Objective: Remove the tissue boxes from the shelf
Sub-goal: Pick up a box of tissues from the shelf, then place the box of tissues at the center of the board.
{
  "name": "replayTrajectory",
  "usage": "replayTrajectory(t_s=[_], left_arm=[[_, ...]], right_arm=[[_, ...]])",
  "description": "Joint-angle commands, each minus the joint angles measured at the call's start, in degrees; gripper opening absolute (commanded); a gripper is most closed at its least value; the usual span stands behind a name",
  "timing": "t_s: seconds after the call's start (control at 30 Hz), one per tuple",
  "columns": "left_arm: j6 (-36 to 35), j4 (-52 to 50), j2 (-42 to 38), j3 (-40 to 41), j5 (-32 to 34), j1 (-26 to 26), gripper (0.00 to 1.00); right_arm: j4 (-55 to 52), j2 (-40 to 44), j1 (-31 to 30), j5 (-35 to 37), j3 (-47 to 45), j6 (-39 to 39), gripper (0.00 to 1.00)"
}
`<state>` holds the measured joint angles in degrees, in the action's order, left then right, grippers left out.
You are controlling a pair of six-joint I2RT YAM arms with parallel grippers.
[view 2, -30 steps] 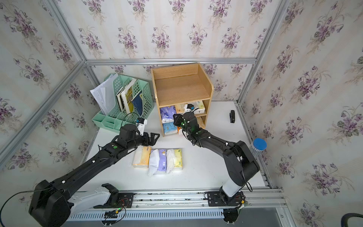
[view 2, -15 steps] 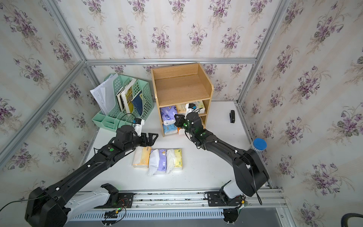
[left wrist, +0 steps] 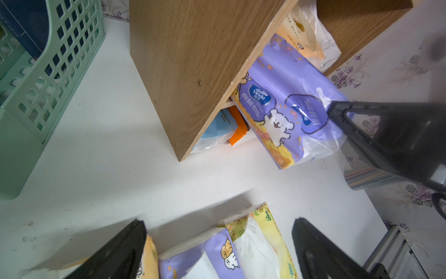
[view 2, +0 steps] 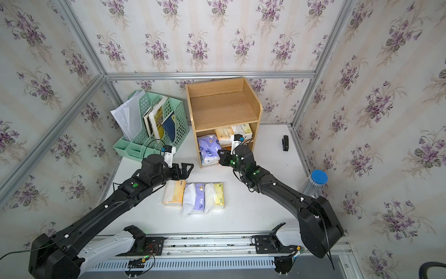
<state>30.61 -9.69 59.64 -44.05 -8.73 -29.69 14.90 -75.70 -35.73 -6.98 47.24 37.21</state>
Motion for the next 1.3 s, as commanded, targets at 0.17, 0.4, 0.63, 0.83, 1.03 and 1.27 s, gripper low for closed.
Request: replayTrajectory(t_s=[0.17,0.4,0.63,0.83,1.03,1.27], left_arm=[[0.6,-1.2,-0.1,-1.7,2.6,-0.9,0.99],[0.8,-2.4,-0.5,-1.9,3.3,-2.0,0.99],[0.5,-3.9,-2.0,-1.7,4.3,-2.9,0.99],[0.5,-4.1,-1.7,-1.8,4.4,-3.1,0.99],[0.9,-2.5,0.2,-1.6,4.0,-4.4,0.99],[0.9,-1.0,4.0,-2.0,4.8,-6.3,0.99]], right_arm=[[-4.4,4.5,-0.1,-2.1,-2.9,-2.7,0.0],[-7.9,10.3,-0.1,1.3,-7.2,-3.9,0.0],[-16.5,14.8,0.3,9.2,-8.1,-6.7,0.0],[-20.4,18.4,2.7,10.4,-10.5,-7.3,0.0],[-25.0,23.7,2.9,12.4,-15.9,-6.0,0.0],[-25.4,32.5,2.9,8.6,-25.5,-3.0,0.0]])
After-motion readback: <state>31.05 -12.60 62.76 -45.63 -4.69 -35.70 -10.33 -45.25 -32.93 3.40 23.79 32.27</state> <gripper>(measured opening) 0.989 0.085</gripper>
